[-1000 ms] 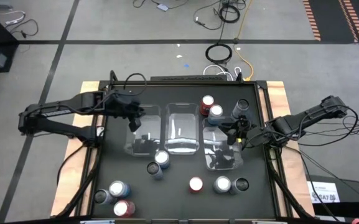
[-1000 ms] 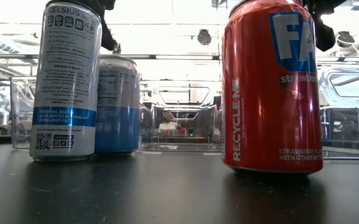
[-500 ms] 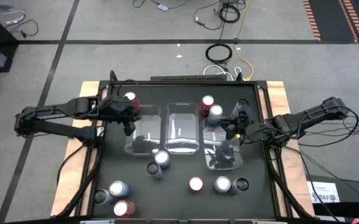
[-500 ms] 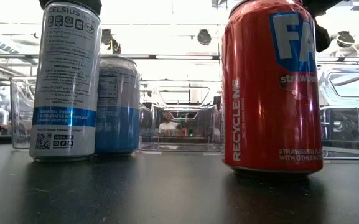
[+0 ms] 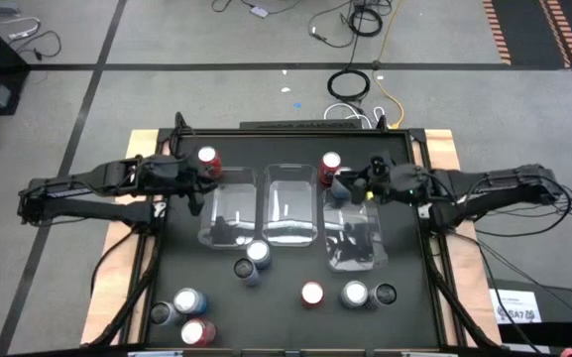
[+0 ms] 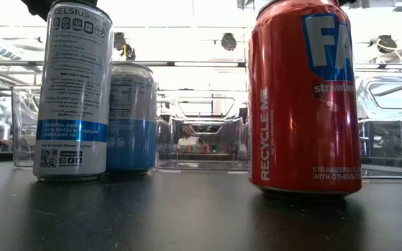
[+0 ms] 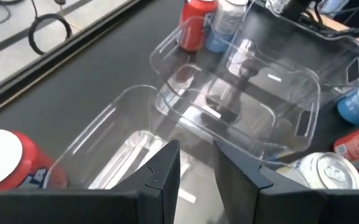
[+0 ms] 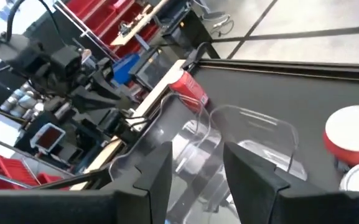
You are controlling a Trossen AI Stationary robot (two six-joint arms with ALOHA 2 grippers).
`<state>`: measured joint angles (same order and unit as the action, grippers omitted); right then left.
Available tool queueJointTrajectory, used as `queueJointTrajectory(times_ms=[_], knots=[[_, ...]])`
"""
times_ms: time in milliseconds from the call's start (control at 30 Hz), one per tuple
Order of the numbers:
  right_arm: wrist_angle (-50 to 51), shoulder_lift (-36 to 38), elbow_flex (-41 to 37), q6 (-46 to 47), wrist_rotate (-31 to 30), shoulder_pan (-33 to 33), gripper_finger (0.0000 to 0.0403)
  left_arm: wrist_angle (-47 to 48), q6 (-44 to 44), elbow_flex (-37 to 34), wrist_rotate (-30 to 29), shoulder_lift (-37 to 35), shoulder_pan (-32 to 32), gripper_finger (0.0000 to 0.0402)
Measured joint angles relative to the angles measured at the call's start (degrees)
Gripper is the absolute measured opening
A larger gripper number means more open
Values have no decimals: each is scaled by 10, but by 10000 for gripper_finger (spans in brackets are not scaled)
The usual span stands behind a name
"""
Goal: Sort soda cans
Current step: Put the blue-white soda can into the middle right transparent bin
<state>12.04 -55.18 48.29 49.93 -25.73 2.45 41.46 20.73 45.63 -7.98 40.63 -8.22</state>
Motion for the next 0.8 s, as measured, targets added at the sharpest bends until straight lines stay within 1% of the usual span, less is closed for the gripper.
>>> queueJointTrajectory(times_ms=[67, 133, 300, 400, 467, 600, 700, 800], knots=[[31, -15, 36, -15, 24, -23, 137, 1, 0, 0, 1, 0, 0, 105], [85, -40, 83, -34, 44, -46, 137, 1, 0, 0, 1, 1, 0, 105], [279, -129, 228, -102, 103, -94, 132, 7, 0, 0, 1, 1, 0, 105], [398, -180, 308, -127, 111, -109, 122, 18, 1, 0, 3, 1, 0, 105], [448, -201, 349, -137, 111, -113, 117, 17, 10, 0, 3, 1, 0, 105], [471, -213, 391, -160, 110, -114, 115, 17, 14, 0, 4, 1, 0, 105], [471, -210, 400, -180, 111, -113, 114, 17, 14, 0, 4, 1, 0, 105], [471, -204, 403, -181, 111, -114, 114, 17, 13, 0, 4, 1, 0, 105]])
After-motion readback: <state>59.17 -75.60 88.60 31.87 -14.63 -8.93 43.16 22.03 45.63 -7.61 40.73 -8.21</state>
